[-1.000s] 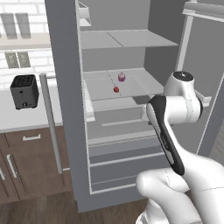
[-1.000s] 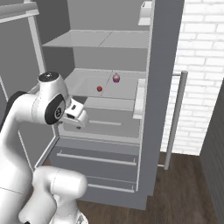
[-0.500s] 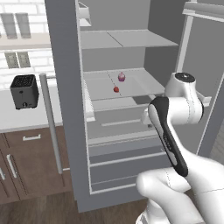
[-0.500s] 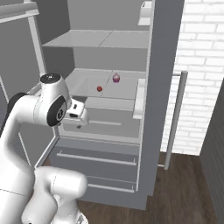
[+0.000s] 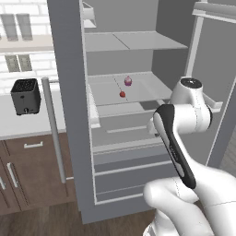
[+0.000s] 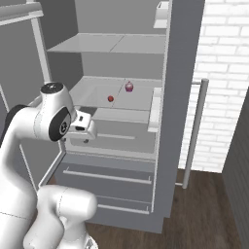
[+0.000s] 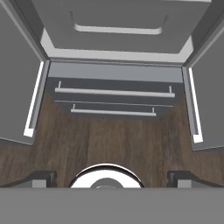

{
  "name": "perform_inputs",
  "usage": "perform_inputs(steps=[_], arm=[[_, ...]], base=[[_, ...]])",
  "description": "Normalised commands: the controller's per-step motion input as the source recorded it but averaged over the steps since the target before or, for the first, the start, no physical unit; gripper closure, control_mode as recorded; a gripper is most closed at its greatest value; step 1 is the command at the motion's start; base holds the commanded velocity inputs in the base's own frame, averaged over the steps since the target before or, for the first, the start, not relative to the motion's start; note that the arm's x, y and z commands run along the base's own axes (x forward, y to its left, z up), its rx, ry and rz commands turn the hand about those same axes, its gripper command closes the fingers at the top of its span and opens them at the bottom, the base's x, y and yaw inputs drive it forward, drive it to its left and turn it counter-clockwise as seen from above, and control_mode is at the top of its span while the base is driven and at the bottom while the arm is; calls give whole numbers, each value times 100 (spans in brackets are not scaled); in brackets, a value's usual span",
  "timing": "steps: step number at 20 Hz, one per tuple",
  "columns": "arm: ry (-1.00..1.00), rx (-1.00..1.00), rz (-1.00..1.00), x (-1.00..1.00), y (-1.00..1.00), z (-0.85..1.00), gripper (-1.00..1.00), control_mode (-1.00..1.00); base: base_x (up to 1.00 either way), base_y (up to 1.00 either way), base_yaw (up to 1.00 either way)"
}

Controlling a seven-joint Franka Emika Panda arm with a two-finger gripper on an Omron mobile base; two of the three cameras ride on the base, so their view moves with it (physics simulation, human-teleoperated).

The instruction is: Take the strawberry from the fridge and place it on top of the pancake, located on the dining counter.

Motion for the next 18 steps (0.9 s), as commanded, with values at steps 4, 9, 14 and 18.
perform_inputs(steps=[4,9,14,18], arm=[[0,0,0,0,0,0,-100,-100],[0,0,0,0,0,0,-100,100],[0,0,0,0,0,0,-100,100],[0,0,0,0,0,0,-100,100]], base=[[0,0,0],[7,0,0],[60,0,10],[54,-11,13]])
